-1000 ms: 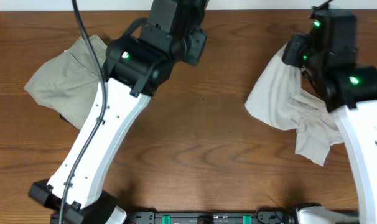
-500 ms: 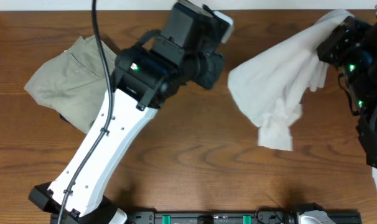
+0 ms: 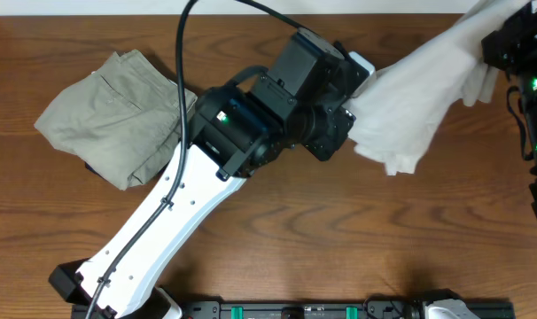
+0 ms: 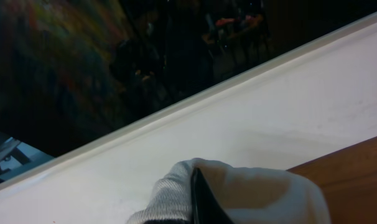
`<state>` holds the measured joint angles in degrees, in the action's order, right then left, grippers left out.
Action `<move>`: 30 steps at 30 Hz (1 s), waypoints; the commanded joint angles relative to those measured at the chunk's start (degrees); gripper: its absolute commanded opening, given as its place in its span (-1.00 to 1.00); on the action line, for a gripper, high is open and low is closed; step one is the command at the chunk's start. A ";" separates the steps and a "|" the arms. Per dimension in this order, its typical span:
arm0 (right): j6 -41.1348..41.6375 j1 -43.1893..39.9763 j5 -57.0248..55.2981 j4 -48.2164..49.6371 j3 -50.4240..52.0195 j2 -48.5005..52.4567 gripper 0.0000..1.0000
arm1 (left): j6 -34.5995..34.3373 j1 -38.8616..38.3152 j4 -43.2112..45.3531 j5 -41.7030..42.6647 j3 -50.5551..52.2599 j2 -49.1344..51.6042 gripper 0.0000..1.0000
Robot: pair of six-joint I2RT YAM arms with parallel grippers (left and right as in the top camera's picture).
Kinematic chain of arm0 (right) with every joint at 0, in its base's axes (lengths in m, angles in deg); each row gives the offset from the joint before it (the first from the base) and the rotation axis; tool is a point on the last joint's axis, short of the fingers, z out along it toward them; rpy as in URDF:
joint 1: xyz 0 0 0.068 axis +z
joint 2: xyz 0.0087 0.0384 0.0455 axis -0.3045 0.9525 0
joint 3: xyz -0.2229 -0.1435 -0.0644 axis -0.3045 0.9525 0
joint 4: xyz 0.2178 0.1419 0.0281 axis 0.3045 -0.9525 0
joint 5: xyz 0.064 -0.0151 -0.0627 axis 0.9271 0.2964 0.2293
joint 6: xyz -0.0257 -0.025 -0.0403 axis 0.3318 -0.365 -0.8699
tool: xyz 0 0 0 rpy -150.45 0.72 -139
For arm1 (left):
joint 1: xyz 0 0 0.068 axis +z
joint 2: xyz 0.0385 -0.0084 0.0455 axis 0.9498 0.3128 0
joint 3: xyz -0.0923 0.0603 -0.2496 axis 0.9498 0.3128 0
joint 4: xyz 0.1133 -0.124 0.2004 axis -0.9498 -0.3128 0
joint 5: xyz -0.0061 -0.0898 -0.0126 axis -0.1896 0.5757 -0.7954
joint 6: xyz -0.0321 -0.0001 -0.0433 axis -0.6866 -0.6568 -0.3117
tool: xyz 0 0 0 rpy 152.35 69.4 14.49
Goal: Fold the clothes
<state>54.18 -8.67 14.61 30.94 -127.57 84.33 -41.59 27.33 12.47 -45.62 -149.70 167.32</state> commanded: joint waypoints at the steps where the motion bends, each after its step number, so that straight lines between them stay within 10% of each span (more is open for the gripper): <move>1: 1.42 -0.20 -0.72 0.28 -2.27 -0.57 -0.97 | -0.35 -0.33 0.35 0.74 2.25 0.13 -0.10; 30: 0.57 0.00 -2.21 -4.61 -4.33 -0.57 -0.97 | -1.77 -5.18 8.57 8.20 7.10 4.68 0.02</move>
<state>54.73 -8.67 14.43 26.28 -130.54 84.22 -43.27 22.06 21.85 -37.99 -143.02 173.29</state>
